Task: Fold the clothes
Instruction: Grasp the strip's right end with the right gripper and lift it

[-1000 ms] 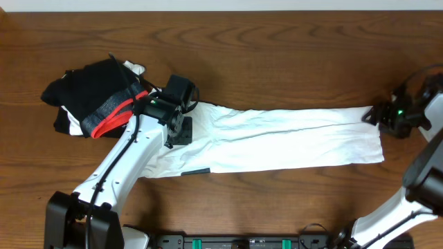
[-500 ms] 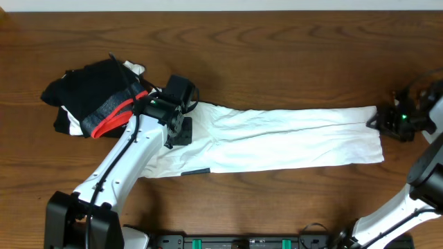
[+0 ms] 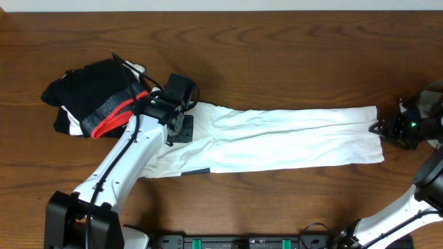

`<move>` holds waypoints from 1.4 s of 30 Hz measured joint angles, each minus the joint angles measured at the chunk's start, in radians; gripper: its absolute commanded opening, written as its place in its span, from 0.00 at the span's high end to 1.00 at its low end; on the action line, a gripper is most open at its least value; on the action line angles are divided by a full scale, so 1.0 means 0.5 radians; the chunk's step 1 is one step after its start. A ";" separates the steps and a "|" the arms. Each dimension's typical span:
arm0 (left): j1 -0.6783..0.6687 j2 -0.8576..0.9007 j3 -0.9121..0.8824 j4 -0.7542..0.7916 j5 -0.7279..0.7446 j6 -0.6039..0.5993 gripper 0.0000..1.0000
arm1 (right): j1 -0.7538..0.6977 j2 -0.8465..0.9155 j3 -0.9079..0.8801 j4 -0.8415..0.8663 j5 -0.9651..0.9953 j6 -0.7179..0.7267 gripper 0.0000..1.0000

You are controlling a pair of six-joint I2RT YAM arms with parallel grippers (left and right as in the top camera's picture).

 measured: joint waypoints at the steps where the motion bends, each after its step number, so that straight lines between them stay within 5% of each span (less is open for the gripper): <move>1: 0.000 0.000 0.000 -0.004 0.000 0.004 0.59 | 0.008 0.003 0.000 -0.001 -0.005 -0.005 0.44; 16: 0.000 0.000 0.000 -0.016 0.000 0.005 0.59 | 0.042 0.021 -0.043 0.047 -0.088 -0.046 0.58; 19: 0.000 0.000 0.000 -0.017 0.000 0.005 0.59 | 0.056 0.021 -0.058 0.066 -0.100 -0.052 0.67; 20: 0.000 0.000 0.000 -0.017 0.000 0.005 0.59 | 0.063 0.021 -0.060 0.070 -0.098 -0.055 0.75; 21: 0.000 0.000 0.000 -0.018 0.000 0.005 0.59 | 0.069 0.021 -0.066 0.080 -0.095 -0.057 0.97; 22: 0.000 0.000 0.000 -0.018 0.000 0.005 0.59 | 0.073 0.021 -0.071 0.087 -0.082 -0.053 0.99; 34: 0.000 0.000 0.000 -0.026 -0.001 0.031 0.59 | 0.050 -0.036 -0.059 0.051 0.208 0.201 0.99; 42: 0.005 0.000 0.000 -0.034 -0.001 0.069 0.58 | 0.017 -0.422 0.059 0.045 0.468 0.369 0.99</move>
